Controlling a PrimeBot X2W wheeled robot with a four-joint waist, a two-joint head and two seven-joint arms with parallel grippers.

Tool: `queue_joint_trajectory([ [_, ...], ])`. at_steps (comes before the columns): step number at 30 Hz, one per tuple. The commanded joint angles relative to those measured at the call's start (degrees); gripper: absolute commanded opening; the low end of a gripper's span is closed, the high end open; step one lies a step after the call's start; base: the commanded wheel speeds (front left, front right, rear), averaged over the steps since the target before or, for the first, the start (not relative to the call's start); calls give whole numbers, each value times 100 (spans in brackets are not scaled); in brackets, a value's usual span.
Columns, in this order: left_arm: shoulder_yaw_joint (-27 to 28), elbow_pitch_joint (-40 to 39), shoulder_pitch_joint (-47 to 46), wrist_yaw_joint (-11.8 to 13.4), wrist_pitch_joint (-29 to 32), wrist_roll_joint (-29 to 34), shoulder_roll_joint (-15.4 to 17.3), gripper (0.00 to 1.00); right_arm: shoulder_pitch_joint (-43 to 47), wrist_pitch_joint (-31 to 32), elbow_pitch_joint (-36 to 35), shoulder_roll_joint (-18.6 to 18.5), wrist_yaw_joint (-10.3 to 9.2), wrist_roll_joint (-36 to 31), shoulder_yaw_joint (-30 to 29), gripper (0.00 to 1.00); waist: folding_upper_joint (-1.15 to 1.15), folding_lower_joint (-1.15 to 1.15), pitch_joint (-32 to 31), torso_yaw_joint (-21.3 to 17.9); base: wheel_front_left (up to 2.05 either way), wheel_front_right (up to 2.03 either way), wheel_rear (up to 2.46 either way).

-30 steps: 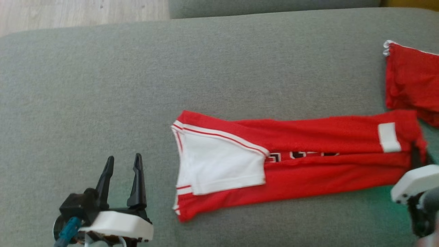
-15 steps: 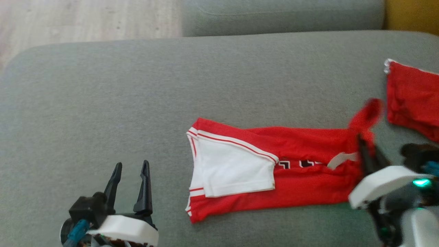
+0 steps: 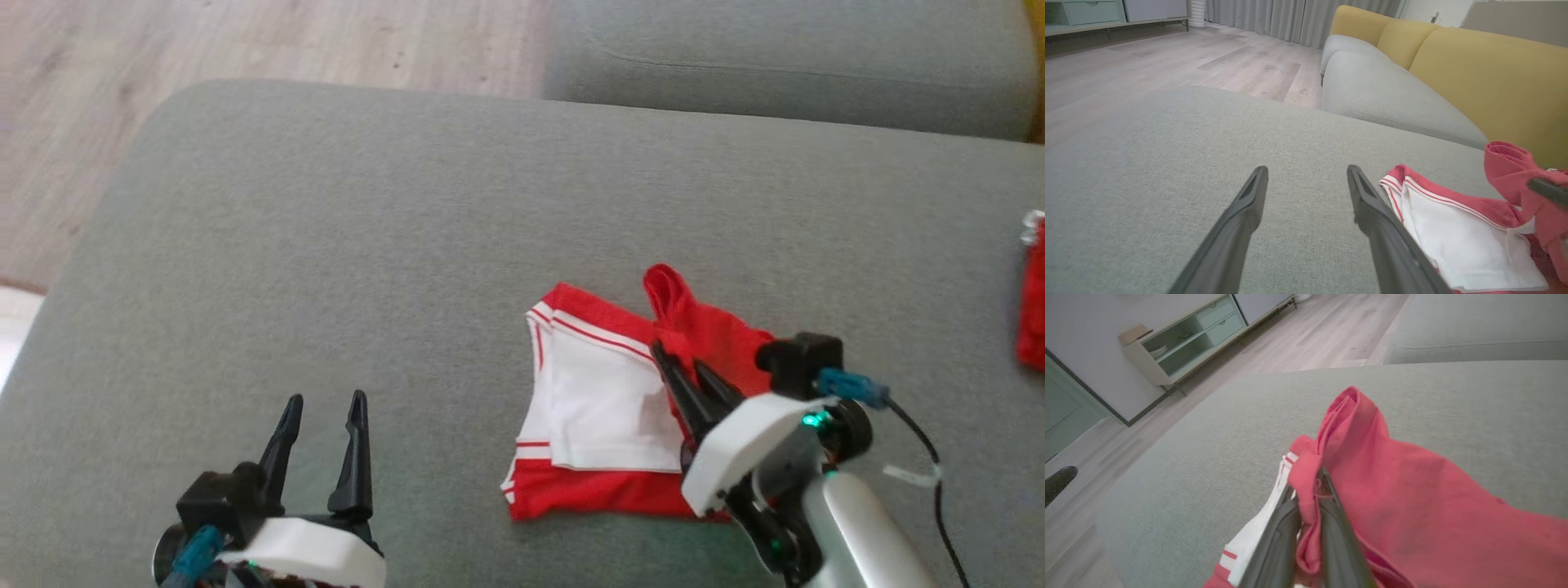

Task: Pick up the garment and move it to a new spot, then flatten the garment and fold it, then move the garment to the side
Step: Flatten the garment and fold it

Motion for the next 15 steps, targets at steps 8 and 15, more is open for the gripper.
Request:
queue_joint_trajectory([
  [8, 200, -119, -240, -27, -62, 22, 16, 100, -781, -190, 620, -27, 37, 157, 524, 0, 0, 0, 139, 326, 0, 0, 0],
  [15, 195, -55, -278, -49, -95, 20, -46, 100, -984, -272, 1039, -27, 37, 469, 955, 3, 0, 0, 164, 356, 0, 0, 0],
])
